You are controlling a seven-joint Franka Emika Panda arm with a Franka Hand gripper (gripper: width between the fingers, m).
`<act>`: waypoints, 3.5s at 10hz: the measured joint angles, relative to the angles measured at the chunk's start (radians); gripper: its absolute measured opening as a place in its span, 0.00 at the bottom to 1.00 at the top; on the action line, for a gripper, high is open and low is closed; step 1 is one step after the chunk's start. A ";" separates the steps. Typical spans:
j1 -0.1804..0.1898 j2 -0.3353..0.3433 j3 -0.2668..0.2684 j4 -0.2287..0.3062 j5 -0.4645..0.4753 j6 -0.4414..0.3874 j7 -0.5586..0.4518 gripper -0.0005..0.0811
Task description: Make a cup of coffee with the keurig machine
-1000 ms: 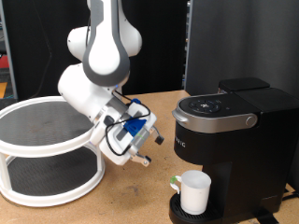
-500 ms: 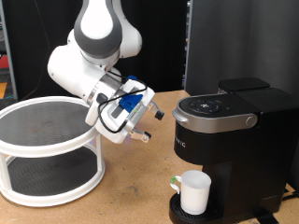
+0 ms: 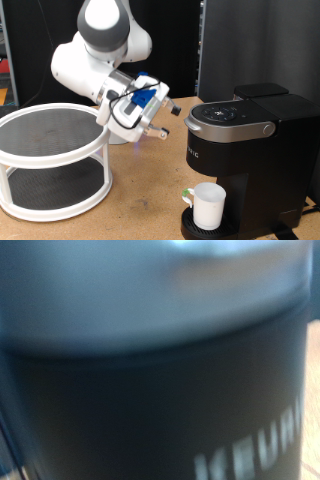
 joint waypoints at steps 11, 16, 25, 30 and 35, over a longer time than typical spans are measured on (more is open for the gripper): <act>-0.018 -0.317 -0.021 -0.003 -0.158 -0.060 0.343 0.99; -0.016 -0.322 0.047 0.031 -0.421 -0.040 0.223 0.99; -0.014 -0.320 0.184 0.132 -0.928 -0.116 0.059 0.99; -0.017 -0.313 0.242 0.157 -1.092 -0.142 0.103 0.99; -0.019 -0.190 0.321 0.331 -1.166 -0.196 0.353 0.99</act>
